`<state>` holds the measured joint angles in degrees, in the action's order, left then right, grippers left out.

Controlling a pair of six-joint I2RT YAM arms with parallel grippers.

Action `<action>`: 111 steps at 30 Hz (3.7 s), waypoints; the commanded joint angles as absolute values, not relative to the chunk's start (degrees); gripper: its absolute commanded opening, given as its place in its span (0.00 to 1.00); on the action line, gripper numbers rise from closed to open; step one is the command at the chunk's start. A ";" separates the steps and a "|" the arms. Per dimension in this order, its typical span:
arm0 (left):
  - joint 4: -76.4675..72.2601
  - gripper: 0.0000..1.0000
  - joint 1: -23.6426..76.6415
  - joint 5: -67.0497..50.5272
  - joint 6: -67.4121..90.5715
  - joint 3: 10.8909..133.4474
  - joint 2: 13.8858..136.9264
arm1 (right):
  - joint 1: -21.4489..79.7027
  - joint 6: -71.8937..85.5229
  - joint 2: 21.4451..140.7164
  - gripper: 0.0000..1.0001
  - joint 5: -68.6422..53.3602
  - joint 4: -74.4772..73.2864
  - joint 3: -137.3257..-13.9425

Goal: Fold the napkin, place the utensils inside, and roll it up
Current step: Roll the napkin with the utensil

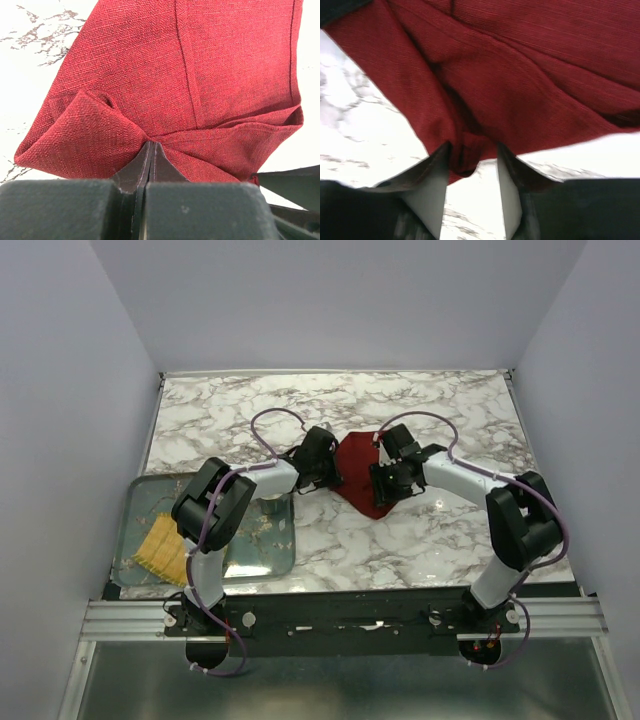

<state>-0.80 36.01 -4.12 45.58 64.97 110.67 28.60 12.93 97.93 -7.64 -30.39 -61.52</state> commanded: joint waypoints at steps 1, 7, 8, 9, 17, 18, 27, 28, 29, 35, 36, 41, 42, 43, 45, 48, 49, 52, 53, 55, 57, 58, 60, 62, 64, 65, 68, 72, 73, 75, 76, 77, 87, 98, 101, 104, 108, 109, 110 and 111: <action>6.86 0.00 35.68 -2.99 43.15 63.02 115.14 | 32.77 9.50 93.87 0.54 3.59 -36.02 -66.08; 6.15 0.00 35.42 -4.04 43.51 62.75 115.75 | 37.61 7.04 88.86 0.60 5.02 -34.47 -67.86; 6.15 0.00 35.33 -4.48 43.77 62.84 115.84 | 38.05 6.42 88.51 0.59 3.70 -31.41 -66.89; 5.80 0.00 35.16 -5.18 43.94 62.84 116.01 | 38.93 5.89 88.16 0.59 3.17 -29.99 -66.01; 5.36 0.00 34.45 -7.03 44.21 62.84 116.63 | 41.74 2.55 93.77 0.40 -0.44 -21.02 -62.58; 5.27 0.00 34.28 -7.12 44.12 62.75 116.63 | 42.27 2.81 94.56 0.40 -0.35 -20.74 -62.67; 5.45 0.00 33.49 -8.26 44.03 63.02 116.63 | 43.06 2.64 100.89 0.43 4.83 -20.92 -64.51; 5.36 0.00 33.40 -8.35 44.03 63.02 116.63 | 43.07 2.90 101.16 0.44 5.44 -21.09 -64.60; 5.36 0.00 33.40 -8.44 44.03 63.02 116.63 | 43.15 2.99 101.60 0.46 6.32 -21.88 -64.77; 5.36 0.00 33.05 -8.88 43.95 63.28 116.90 | 44.03 3.43 101.87 0.53 9.31 -22.85 -64.77; 5.36 0.00 33.05 -8.88 43.95 63.28 117.07 | 44.12 3.25 101.52 0.54 9.58 -22.94 -64.95; 5.63 0.00 32.96 -8.79 43.59 63.37 117.25 | 44.03 2.90 100.02 0.56 10.02 -24.25 -66.62; 5.63 0.00 32.96 -8.79 43.68 63.37 117.33 | 44.03 2.73 99.85 0.56 10.02 -24.61 -67.40; 5.63 0.00 32.87 -8.88 43.77 63.46 117.42 | 44.03 2.38 99.76 0.56 9.76 -24.96 -67.76; 5.80 0.00 32.87 -8.88 43.68 63.63 117.42 | 44.03 2.55 99.41 0.59 10.19 -25.22 -67.94; 5.80 0.00 32.96 -8.88 43.77 63.63 117.42 | 43.95 2.37 100.01 0.61 10.55 -25.22 -67.76; 5.71 0.00 32.87 -8.88 43.77 63.72 117.42 | 44.03 2.20 100.37 0.61 10.81 -25.22 -67.68; 5.71 0.00 32.78 -9.05 43.77 63.46 117.42 | 43.95 1.76 102.29 0.63 10.90 -25.22 -67.68; 5.71 0.00 32.78 -9.05 43.68 63.46 117.42 | 43.95 1.76 102.83 0.63 11.07 -24.88 -67.59; 5.54 0.00 32.78 -9.23 43.68 63.28 117.33 | 43.86 1.23 104.49 0.63 11.95 -24.52 -67.50; 5.54 0.00 32.70 -9.32 43.77 63.28 117.42 | 43.94 0.88 105.55 0.65 12.91 -23.73 -67.50; 5.36 0.00 32.70 -9.49 43.77 63.19 117.51 | 43.95 0.70 106.08 0.65 13.01 -23.73 -67.67; 5.28 0.00 32.52 -9.58 43.94 63.19 117.51 | 43.86 0.62 107.57 0.66 13.09 -23.73 -68.11; 5.36 0.00 32.52 -10.02 43.86 63.46 117.60 | 43.77 1.31 108.89 0.66 13.44 -23.64 -68.03; 5.36 0.00 32.52 -10.19 43.94 63.46 117.51 | 43.60 1.93 109.77 0.66 14.15 -23.73 -68.38; 5.45 0.00 32.52 -10.28 43.86 63.54 117.51 | 43.59 2.28 110.04 0.66 13.72 -23.90 -68.38; 5.89 0.00 32.26 -10.63 43.77 63.72 117.69 | 42.89 4.04 110.57 0.62 13.01 -24.43 -68.20; 6.59 0.00 32.08 -10.99 42.98 64.16 117.16 | 40.88 6.06 110.13 0.50 9.50 -24.35 -66.62; 6.85 0.00 32.08 -11.07 42.80 64.33 116.98 | 40.43 6.41 110.13 0.47 8.88 -24.43 -66.53; 7.38 0.00 31.82 -11.25 42.54 64.77 116.72 | 39.21 7.03 110.13 0.38 6.52 -24.43 -66.09; 7.47 0.00 31.90 -11.34 42.28 64.95 116.46 | 38.85 7.12 110.04 0.36 5.72 -24.35 -65.83; 7.64 0.00 31.82 -11.34 42.01 65.39 116.37 | 38.50 7.12 109.87 0.34 5.02 -24.43 -65.66; 16.24 0.15 31.82 -8.88 36.39 74.43 113.47 | 32.27 8.61 110.82 0.13 -21.48 -25.05 -67.06; 20.57 0.58 31.90 -7.12 35.50 75.86 103.72 | 24.70 11.60 117.15 0.11 -42.44 -23.65 -67.85; 20.39 0.88 32.25 -6.16 39.09 72.00 101.34 | 22.86 12.21 118.91 0.11 -45.78 -23.38 -67.94; 19.34 0.88 33.31 -5.72 42.79 69.10 100.72 | 21.36 12.65 120.49 0.11 -48.60 -22.86 -68.29; 17.67 0.84 33.92 -6.68 47.35 69.26 103.44 | 20.22 12.13 122.52 0.11 -50.10 -22.59 -68.64; 17.14 0.82 34.01 -6.85 47.89 69.52 104.67 | 20.04 11.95 122.61 0.11 -50.01 -22.59 -68.56; 16.70 0.81 34.10 -6.51 48.51 70.22 105.20 | 19.95 11.87 122.78 0.11 -49.84 -22.59 -68.55; 16.79 0.81 34.19 -5.72 49.47 70.66 105.81 | 19.86 11.69 122.78 0.11 -49.66 -22.59 -68.73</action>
<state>18.13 33.61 -7.51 43.59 69.43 102.63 19.53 13.50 118.67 -51.64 -19.14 -70.19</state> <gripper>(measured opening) 0.829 0.198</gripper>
